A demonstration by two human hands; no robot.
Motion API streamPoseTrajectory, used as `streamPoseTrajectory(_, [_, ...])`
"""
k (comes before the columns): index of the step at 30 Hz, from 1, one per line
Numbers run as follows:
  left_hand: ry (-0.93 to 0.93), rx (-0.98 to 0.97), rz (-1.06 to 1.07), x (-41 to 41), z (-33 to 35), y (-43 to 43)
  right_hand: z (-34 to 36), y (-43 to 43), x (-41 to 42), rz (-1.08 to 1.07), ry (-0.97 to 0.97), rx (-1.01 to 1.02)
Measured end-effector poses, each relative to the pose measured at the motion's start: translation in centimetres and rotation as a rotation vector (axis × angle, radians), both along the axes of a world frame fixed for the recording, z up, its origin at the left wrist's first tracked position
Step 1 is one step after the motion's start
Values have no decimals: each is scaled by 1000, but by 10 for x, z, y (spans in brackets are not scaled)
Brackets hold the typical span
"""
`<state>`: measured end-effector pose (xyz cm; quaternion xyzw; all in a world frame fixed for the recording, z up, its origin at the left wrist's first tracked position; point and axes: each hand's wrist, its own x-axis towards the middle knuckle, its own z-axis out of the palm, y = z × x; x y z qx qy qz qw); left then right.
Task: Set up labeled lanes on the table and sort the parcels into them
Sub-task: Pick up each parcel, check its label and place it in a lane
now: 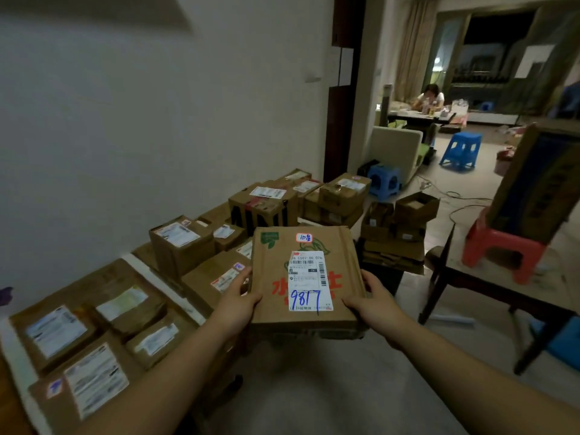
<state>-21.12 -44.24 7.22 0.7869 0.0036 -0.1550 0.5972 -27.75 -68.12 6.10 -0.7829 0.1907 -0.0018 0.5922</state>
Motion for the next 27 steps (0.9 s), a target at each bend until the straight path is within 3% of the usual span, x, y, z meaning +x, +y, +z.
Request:
streamPoseTrajectory(7, [52, -5, -60, 85, 5, -43, 8, -45, 76, -28, 13, 12])
streamPoseTrajectory(20, [99, -34, 381, 111, -23, -97, -17, -100, 207, 358, 134, -22])
streamPoseTrajectory(27, [166, -96, 400, 131, -41, -135, -21, -137, 246, 373, 174, -123])
